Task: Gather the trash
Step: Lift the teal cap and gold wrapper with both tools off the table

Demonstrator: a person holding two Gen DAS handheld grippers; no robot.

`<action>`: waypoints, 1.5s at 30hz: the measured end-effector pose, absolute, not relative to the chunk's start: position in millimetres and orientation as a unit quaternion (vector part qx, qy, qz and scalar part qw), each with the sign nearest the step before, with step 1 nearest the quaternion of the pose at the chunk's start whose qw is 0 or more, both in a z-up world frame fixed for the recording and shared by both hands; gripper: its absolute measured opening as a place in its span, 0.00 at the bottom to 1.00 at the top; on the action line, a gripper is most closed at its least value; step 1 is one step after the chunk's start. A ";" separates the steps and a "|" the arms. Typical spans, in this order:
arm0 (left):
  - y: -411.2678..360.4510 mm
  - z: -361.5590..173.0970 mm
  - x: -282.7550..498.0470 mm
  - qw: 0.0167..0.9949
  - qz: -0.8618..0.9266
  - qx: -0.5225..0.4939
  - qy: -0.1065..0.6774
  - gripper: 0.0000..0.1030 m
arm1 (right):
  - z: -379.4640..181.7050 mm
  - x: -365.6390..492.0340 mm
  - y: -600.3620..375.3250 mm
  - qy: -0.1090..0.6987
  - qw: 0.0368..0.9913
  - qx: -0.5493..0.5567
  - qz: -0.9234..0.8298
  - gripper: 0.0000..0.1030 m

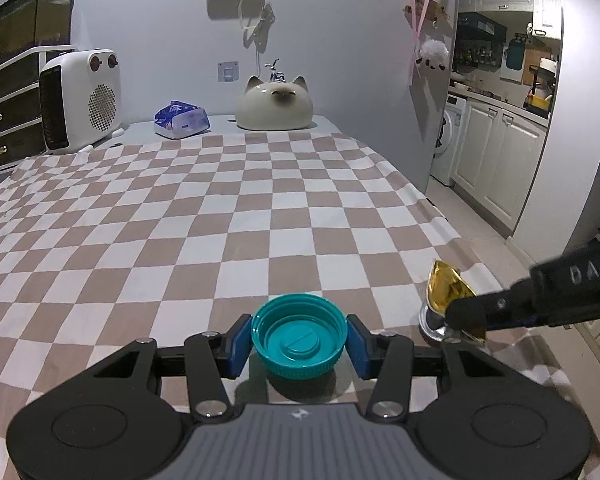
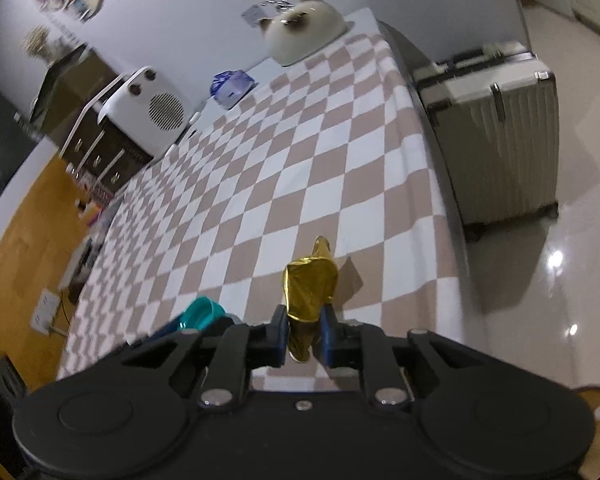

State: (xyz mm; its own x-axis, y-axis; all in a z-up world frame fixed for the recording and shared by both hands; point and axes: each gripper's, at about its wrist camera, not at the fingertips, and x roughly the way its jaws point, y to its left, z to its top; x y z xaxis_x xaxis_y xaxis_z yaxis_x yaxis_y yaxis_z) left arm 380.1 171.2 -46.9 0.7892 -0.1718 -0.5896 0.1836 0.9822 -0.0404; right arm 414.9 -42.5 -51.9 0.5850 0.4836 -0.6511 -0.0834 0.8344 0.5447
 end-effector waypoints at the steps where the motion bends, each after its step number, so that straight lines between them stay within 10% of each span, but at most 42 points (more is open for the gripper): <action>1: 170.2 -45.8 378.0 0.946 -0.094 0.008 0.311 0.48 | -50.6 411.5 -43.2 0.422 0.862 0.226 0.167 0.16; 29: 134.7 -44.3 310.4 0.948 -0.114 0.022 0.296 0.48 | -43.4 292.4 -88.8 0.432 0.854 0.139 0.255 0.31; 45: 135.4 -45.1 260.8 0.949 -0.087 0.009 0.304 0.48 | -51.0 286.0 -90.4 0.423 0.858 0.175 0.234 0.17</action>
State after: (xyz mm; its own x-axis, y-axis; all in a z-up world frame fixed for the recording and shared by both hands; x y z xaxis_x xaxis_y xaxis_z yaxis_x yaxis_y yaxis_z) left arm 260.8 135.4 -45.1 0.7998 -0.1594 -0.5787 0.1707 0.9847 -0.0353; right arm 286.0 -90.4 -51.0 0.5325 0.5497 -0.6436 -0.2544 0.8292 0.4977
